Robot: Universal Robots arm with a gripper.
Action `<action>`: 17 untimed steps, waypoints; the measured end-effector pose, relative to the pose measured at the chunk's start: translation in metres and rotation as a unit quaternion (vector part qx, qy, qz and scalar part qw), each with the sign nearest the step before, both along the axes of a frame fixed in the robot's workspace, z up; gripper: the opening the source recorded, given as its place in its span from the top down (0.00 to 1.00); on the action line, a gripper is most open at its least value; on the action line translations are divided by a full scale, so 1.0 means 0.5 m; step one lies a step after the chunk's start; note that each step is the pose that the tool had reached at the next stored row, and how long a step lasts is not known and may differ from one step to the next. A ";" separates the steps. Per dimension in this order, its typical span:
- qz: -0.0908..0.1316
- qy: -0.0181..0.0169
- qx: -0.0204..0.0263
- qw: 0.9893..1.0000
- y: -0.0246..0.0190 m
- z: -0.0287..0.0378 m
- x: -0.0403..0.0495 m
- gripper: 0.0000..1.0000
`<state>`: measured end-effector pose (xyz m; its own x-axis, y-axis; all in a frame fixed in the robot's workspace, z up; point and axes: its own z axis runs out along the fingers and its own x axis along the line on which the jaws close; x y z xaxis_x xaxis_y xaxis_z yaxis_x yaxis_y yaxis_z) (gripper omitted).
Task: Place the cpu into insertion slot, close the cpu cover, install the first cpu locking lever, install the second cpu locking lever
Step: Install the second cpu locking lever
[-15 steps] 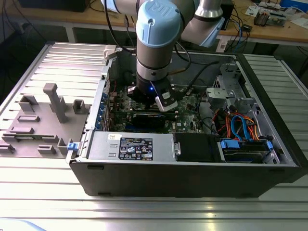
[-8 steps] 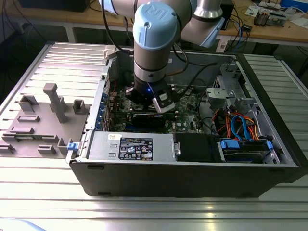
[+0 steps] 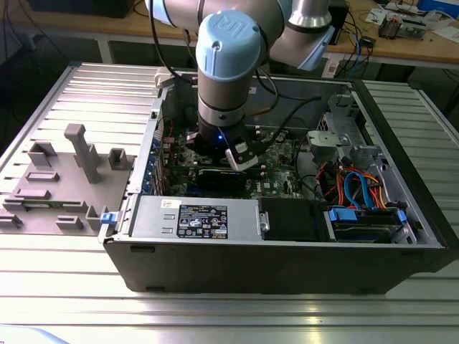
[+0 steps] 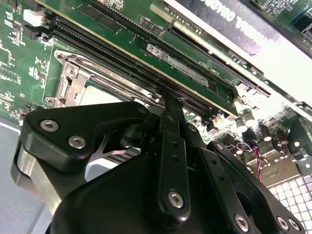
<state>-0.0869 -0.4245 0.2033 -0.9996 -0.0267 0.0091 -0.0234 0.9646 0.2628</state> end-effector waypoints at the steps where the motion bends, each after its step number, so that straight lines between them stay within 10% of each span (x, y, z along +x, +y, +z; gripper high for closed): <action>1: 0.000 0.000 0.001 1.000 0.0003 -0.001 -0.001 0.89; 17: -0.001 0.000 0.011 1.000 0.0173 -0.015 -0.011 0.89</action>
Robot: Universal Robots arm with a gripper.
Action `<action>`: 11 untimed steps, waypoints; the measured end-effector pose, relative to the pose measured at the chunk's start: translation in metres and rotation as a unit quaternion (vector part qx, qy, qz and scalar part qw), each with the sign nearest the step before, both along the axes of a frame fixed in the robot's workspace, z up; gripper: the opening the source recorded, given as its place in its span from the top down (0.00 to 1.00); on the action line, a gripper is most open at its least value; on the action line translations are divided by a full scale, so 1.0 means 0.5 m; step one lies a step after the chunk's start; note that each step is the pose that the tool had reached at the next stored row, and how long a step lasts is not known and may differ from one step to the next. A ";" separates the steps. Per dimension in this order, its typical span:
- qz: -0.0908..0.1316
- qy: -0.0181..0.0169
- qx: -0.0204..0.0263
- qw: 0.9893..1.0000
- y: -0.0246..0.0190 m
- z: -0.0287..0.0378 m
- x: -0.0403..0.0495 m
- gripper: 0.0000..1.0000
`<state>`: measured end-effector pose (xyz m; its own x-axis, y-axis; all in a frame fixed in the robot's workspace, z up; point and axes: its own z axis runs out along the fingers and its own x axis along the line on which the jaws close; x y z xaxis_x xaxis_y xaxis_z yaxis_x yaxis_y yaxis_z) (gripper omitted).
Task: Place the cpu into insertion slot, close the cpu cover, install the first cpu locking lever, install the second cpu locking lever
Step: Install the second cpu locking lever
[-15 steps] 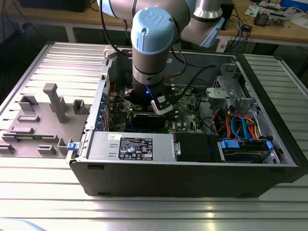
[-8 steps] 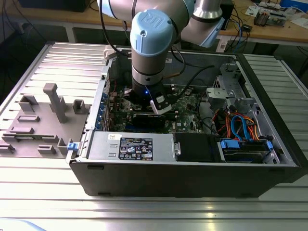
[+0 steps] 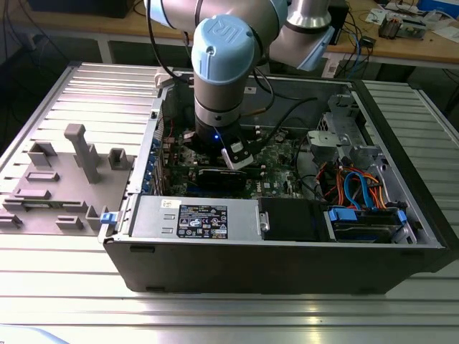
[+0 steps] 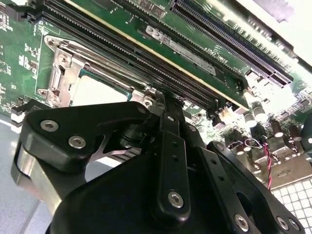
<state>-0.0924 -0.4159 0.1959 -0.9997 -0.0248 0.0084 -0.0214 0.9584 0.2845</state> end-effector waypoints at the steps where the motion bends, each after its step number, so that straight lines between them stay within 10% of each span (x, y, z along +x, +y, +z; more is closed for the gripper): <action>1: 0.000 0.000 0.000 1.000 0.0010 0.000 -0.001 0.89; 11: 0.000 0.000 0.000 1.000 0.0018 0.045 -0.003 0.89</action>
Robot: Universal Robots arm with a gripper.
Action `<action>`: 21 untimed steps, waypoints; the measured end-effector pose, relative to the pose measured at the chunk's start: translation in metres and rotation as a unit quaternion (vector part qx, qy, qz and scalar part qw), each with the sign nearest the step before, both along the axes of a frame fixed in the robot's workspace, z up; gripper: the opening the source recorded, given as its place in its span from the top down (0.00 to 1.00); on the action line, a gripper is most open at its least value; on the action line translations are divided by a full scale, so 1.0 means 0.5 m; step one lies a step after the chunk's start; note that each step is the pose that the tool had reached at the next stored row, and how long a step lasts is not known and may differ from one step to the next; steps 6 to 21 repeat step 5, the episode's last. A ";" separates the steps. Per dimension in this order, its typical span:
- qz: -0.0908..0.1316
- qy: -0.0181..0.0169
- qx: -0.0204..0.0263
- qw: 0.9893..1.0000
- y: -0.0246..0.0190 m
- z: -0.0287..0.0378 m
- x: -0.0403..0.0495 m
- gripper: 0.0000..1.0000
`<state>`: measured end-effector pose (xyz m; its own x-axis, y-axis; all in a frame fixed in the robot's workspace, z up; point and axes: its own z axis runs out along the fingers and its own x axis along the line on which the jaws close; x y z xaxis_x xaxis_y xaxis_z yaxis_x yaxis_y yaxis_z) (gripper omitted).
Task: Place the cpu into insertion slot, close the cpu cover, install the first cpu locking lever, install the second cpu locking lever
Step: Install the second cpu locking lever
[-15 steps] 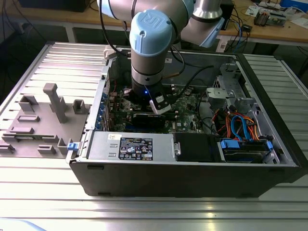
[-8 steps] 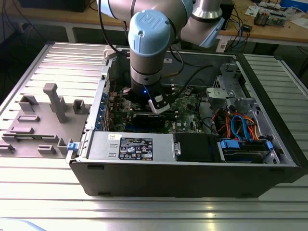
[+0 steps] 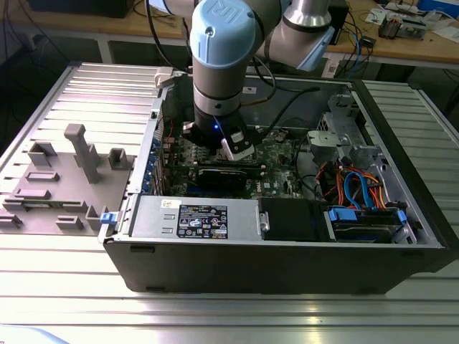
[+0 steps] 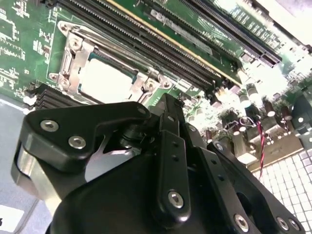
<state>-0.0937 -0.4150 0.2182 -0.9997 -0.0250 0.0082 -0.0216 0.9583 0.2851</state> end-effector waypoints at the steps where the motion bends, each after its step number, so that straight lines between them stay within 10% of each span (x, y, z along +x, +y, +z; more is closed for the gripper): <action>1: 0.000 0.000 0.000 1.000 0.0000 0.000 0.000 0.89; 21: 0.000 0.000 0.000 1.000 0.0000 0.000 0.000 0.89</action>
